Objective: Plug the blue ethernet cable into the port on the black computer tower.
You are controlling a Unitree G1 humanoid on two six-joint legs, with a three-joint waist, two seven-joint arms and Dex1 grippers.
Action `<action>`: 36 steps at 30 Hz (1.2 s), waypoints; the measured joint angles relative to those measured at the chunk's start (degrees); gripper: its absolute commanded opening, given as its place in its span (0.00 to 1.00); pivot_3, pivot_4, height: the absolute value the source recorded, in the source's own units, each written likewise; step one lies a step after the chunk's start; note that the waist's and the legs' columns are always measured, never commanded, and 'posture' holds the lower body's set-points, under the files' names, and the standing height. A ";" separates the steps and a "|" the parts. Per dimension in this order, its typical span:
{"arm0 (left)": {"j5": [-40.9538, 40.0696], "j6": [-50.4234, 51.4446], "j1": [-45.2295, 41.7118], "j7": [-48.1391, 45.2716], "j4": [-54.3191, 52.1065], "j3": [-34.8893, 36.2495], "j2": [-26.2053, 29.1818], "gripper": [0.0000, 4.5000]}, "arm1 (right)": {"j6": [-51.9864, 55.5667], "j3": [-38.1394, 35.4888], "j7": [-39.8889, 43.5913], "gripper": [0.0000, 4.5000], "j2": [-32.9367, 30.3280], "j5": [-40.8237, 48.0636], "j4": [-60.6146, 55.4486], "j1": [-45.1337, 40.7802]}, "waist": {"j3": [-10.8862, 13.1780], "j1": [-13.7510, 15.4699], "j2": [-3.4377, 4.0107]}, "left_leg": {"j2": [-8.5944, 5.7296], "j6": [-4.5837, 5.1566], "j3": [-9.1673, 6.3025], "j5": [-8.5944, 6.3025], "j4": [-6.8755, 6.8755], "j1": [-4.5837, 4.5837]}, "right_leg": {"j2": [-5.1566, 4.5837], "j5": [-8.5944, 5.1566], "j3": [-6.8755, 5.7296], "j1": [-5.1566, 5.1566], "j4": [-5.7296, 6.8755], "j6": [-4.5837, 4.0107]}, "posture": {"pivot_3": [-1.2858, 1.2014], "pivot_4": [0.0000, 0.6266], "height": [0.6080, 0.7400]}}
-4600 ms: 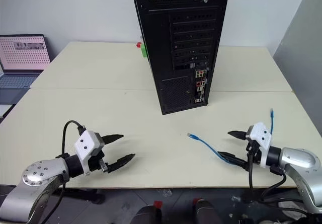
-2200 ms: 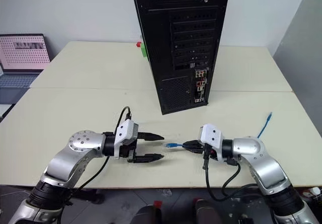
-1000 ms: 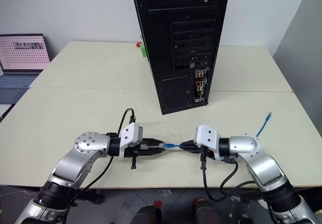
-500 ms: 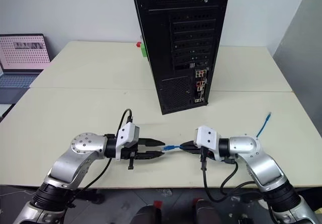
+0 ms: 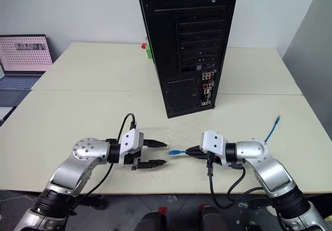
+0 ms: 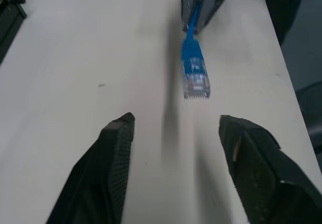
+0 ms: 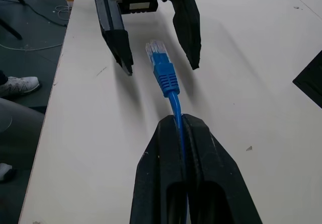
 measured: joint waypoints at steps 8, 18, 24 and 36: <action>-0.56 0.70 0.94 -0.18 -2.61 0.00 -0.56 0.64 | 0.06 0.02 0.53 0.00 -0.01 0.00 0.01 0.00 | 0.00 -0.04 0.00 | 0.01 0.00 -0.01 0.00 0.00 0.01 | 0.01 0.01 0.00 0.00 0.01 -0.01 | 0.52 0.24 1.00; -0.54 0.40 0.91 1.00 -2.83 0.01 -1.27 0.60 | 0.10 0.02 0.98 0.00 -0.02 0.00 0.01 0.01 | 0.00 -0.02 0.00 | 0.00 0.00 -0.01 0.00 0.00 0.01 | 0.01 0.02 -0.01 0.00 0.01 -0.03 | 0.52 0.24 1.00; -0.61 0.64 0.86 1.01 -2.83 0.01 -1.66 0.33 | 0.10 0.02 1.01 0.00 -0.15 -0.01 0.01 0.03 | 0.00 -0.02 0.00 | 0.00 0.00 -0.01 0.00 0.00 0.01 | 0.01 0.01 -0.01 0.00 0.01 -0.02 | 0.52 0.24 1.00; -0.04 -0.63 0.73 0.83 -2.68 -0.14 -1.68 0.07 | 0.16 -0.02 0.95 0.05 -0.28 -0.08 0.01 0.00 | 0.00 -0.02 0.00 | 0.00 0.00 -0.01 0.00 0.00 0.01 | 0.01 0.02 0.00 0.00 0.01 -0.03 | 0.52 0.24 1.00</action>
